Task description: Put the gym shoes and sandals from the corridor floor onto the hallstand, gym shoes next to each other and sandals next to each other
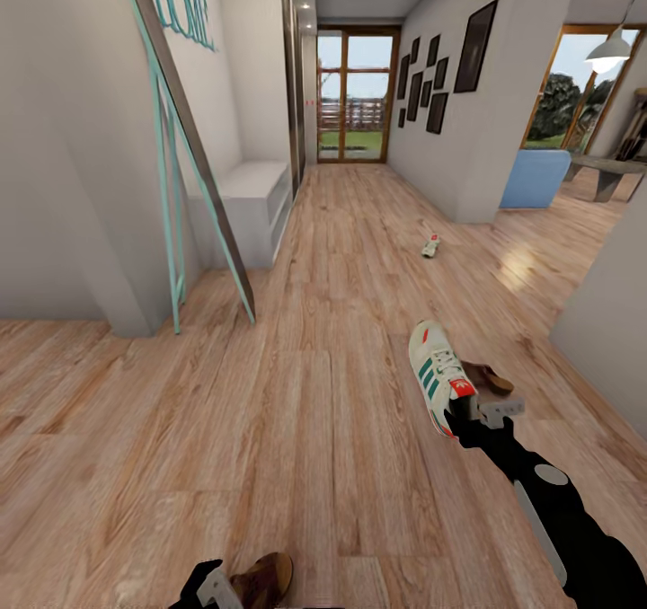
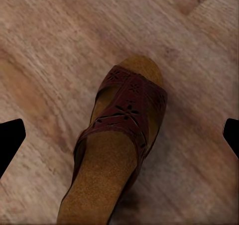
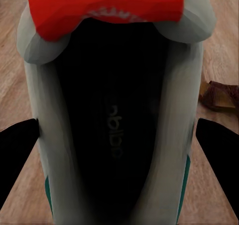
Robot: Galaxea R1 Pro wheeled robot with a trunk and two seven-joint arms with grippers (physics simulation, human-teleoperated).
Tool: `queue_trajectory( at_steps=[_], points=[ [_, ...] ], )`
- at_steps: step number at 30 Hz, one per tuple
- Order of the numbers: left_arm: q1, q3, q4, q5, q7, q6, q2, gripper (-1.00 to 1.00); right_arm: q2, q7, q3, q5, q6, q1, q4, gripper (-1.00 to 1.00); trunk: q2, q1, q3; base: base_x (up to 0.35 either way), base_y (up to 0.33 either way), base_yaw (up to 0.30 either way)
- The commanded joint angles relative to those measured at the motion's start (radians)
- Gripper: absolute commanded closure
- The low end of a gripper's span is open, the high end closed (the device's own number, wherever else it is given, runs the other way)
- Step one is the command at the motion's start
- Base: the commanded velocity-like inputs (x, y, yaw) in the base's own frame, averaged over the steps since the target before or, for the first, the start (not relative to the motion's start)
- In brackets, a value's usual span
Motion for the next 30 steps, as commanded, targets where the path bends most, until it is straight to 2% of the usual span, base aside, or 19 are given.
queue_trajectory(
  at_steps=[1, 14, 18, 23, 25, 30],
  points=[
    [0.0, 0.006, 0.0, -0.01, -0.004, -0.006, -0.001, -1.0, 0.0, 0.005, -0.001, -0.008, 0.006, 0.0, -0.001, 1.0, -0.001, 0.0, -0.006, 0.0, 0.0, 0.0],
    [-0.001, 0.007, -0.002, -0.02, -0.004, -0.006, 0.004, -1.0, 0.0, 0.005, -0.002, -0.008, 0.006, 0.0, 0.0, 1.0, -0.004, 0.006, -0.077, 0.0, 0.0, 0.0],
    [-0.002, 0.01, -0.008, -0.04, -0.004, -0.002, 0.009, -1.0, 0.0, 0.005, -0.002, -0.008, 0.006, 0.0, 0.0, 1.0, -0.005, 0.008, -0.099, 0.0, 0.0, 0.0],
    [-0.034, 0.01, -0.017, -0.077, -0.005, 0.049, 0.011, -1.0, 0.0, 0.005, -0.002, -0.008, 0.006, 0.0, 0.0, 1.0, -0.006, 0.01, -0.126, 0.0, 0.0, 0.0],
    [-0.063, 0.009, -0.013, -0.098, -0.007, 0.088, 0.013, -1.0, 0.0, 0.005, -0.002, -0.007, 0.006, 0.0, 0.0, 1.0, -0.006, 0.01, -0.13, 0.0, 0.0, 0.0],
    [-0.091, 0.009, -0.009, -0.113, -0.01, 0.117, 0.02, -1.0, 0.0, 0.005, -0.001, -0.007, 0.006, -0.001, 0.0, 1.0, -0.006, 0.01, -0.134, 0.0, 0.0, 0.0]
  ],
)
